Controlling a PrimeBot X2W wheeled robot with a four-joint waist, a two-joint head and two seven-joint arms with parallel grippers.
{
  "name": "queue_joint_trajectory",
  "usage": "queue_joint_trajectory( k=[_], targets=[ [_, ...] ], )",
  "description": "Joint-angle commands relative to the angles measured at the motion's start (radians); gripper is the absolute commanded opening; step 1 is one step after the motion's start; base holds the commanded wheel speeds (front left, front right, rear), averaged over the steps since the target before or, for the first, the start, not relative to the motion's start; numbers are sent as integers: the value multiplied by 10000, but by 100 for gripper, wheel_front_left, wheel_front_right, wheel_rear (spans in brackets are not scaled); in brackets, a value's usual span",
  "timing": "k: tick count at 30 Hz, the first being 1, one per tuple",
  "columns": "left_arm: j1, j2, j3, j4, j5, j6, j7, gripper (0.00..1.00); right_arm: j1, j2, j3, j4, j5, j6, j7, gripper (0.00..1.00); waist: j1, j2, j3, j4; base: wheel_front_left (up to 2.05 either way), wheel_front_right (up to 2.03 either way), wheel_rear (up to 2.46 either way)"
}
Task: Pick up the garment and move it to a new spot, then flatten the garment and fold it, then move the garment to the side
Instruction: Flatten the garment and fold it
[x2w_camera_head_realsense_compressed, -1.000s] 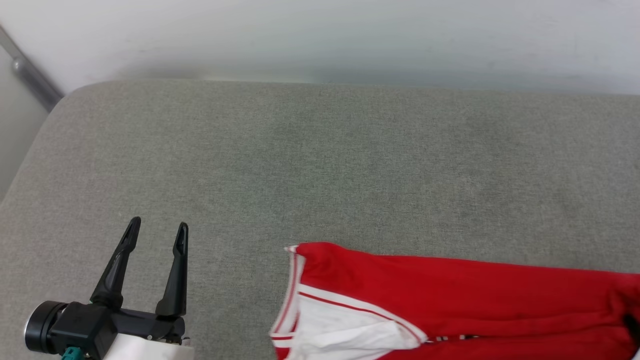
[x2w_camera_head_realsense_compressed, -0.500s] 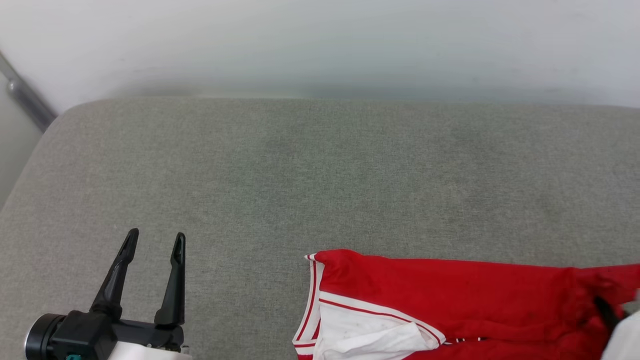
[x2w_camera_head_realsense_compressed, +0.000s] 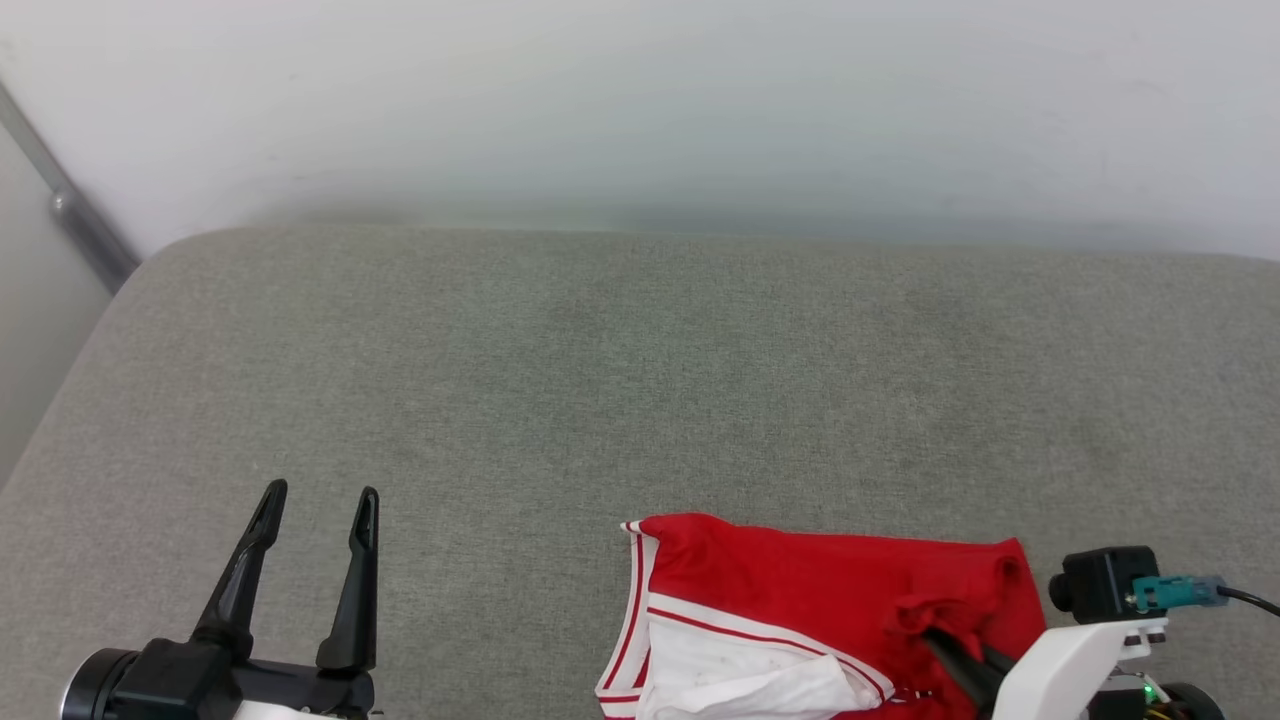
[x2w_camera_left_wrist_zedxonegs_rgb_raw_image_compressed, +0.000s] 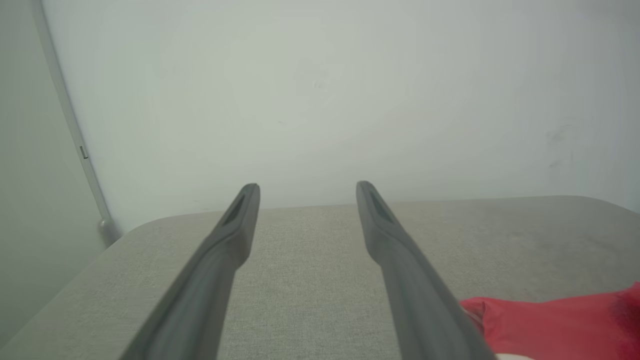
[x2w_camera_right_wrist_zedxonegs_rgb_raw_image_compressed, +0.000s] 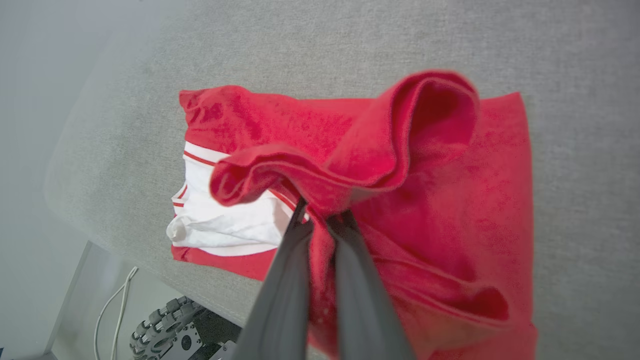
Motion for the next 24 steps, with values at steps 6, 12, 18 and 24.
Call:
queue_joint_trajectory(
  k=[6,12,18,24],
  targets=[
    [156,11,-36,9,-15,-13,-27,100,-512,67,1019,488,1714,-4,-610,0,0,0,-167,242,0,0,0],
    [183,20,-124,22,-36,-13,-27,100,-1230,64,2119,1496,2926,-4,-1565,0,0,0,-169,442,0,0,0],
    [-10,-11,-145,49,-68,-13,-27,100,-2035,61,2767,2851,2969,-4,-2426,0,0,0,-23,675,0,0,0],
    [-126,-29,-188,114,-86,-13,-27,100,-2682,63,2998,4422,2866,-2,-3046,0,0,0,145,866,0,0,0]
  ],
)
